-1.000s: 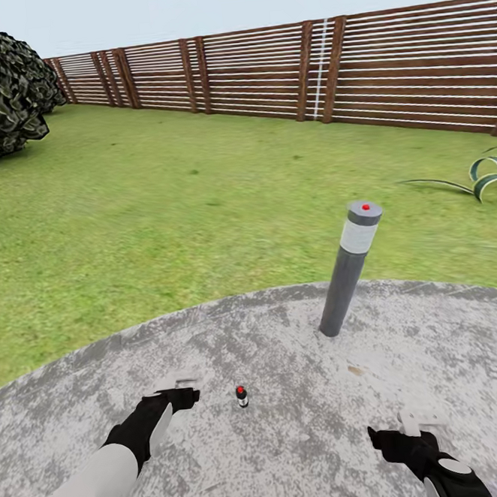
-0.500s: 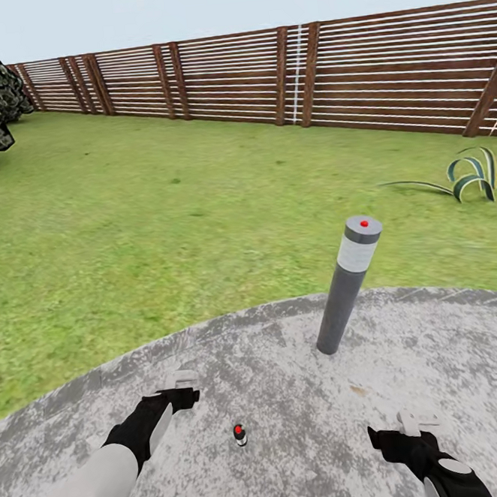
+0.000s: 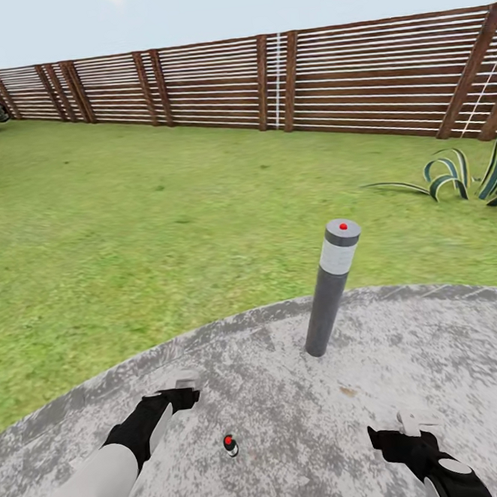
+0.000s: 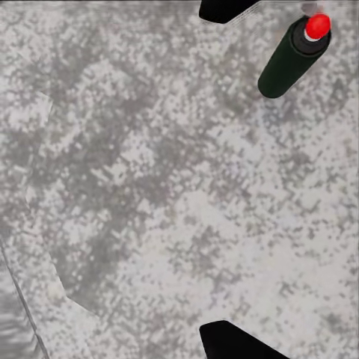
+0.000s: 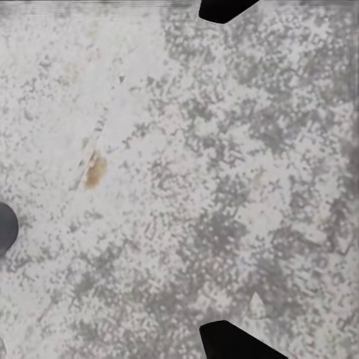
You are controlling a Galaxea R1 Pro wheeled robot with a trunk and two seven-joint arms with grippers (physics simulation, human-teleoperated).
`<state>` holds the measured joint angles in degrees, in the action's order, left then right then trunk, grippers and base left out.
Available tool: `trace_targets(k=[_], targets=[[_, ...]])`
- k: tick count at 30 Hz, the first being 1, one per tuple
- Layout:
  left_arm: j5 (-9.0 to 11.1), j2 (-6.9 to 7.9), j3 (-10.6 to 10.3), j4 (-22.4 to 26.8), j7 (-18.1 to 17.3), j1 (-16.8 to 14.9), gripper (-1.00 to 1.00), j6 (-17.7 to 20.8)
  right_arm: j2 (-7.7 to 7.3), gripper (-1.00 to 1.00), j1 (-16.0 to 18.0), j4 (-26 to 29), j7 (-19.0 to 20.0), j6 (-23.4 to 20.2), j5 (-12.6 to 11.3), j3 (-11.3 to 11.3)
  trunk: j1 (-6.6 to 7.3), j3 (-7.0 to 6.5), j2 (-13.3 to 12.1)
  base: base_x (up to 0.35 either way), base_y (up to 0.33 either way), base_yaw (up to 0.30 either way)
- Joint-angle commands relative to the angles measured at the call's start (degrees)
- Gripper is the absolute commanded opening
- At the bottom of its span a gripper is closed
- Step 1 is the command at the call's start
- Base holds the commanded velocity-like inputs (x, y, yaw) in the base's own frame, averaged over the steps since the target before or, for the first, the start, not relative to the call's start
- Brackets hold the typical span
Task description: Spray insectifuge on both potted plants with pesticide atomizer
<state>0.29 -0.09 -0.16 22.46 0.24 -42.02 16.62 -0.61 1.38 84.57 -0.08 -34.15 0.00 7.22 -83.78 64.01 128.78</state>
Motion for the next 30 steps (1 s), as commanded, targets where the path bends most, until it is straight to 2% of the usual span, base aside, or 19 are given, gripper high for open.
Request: trace_targets(k=[1, 17, 30], targets=[[0.01, 0.00, -0.02, 0.13, 0.02, 0.01, 1.00, 0.35, -0.01, 1.00, 0.03, 0.06, -0.01, -0.30, 0.00, -0.01, 0.01, -0.02, 0.02, 0.000, 0.000, -0.186], [0.06, 0.00, 0.20, 0.13, 0.02, 0.01, 1.00, 0.35, -0.01, 1.00, 0.03, 0.06, -0.01, -0.30, 0.00, -0.01, 0.01, -1.06, 0.02, 0.000, 0.000, -0.186], [0.06, 0.00, 0.09, 0.13, 0.02, 0.01, 1.00, 0.35, 0.01, 1.00, 0.03, 0.06, -0.01, -0.30, 0.00, -0.01, 0.01, -1.35, 0.02, 0.117, 0.109, -0.069]])
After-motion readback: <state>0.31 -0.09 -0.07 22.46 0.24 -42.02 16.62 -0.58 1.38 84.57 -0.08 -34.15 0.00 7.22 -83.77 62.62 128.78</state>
